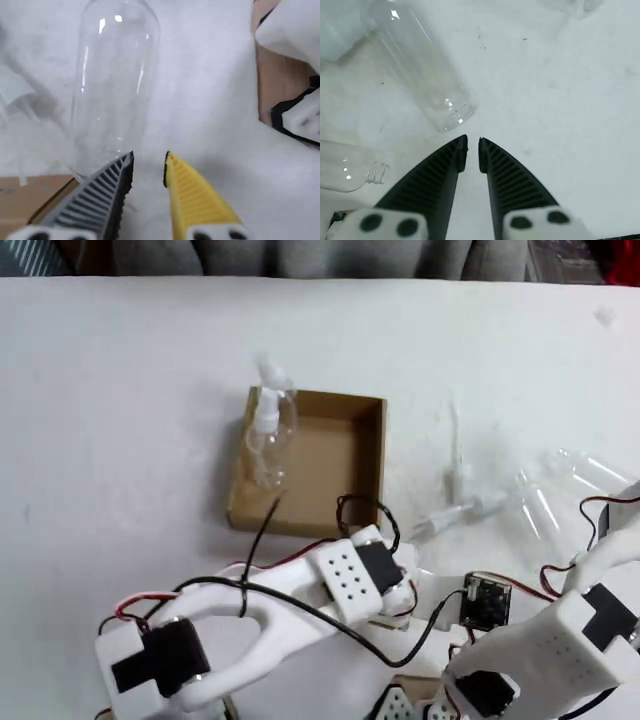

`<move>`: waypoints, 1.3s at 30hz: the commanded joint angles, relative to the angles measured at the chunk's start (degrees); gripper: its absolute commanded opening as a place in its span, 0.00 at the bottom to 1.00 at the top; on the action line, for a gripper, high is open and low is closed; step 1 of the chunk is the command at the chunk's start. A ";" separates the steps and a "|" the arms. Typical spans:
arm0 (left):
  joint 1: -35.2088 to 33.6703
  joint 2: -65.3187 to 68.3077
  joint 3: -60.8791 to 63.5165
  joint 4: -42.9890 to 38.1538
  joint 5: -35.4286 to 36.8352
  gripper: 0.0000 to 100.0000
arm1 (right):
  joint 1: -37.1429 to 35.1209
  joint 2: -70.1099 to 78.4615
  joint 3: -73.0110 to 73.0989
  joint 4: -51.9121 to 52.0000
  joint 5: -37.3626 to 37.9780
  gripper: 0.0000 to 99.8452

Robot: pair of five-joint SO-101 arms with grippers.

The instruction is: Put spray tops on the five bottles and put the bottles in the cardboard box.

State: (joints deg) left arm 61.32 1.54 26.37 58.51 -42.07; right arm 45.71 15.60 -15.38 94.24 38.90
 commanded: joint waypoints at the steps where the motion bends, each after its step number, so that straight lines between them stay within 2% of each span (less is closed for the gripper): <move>1: 7.52 -2.24 3.69 1.93 -4.57 0.09 | 0.92 0.92 -1.32 -0.66 -0.44 0.01; 12: 9.19 -2.24 -1.85 2.02 -1.32 0.09 | 1.19 6.02 -1.23 -2.77 -0.53 0.01; 22: 9.10 -3.47 -1.58 -1.76 1.58 0.09 | -0.48 11.82 -1.23 -2.86 -4.57 0.01; 30: 8.48 -6.20 1.05 -5.80 1.85 0.09 | -3.56 14.11 0.79 -2.68 -4.40 0.01; 37: 7.78 -6.20 0.88 -5.80 1.32 0.09 | -4.35 12.62 2.90 -2.51 -3.78 0.01; 39: 7.69 -6.20 0.79 -5.80 1.32 0.09 | -4.09 11.91 3.16 -1.36 -1.23 0.01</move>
State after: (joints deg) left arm 61.23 0.92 28.04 54.02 -39.43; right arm 43.25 30.29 -12.13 91.34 35.03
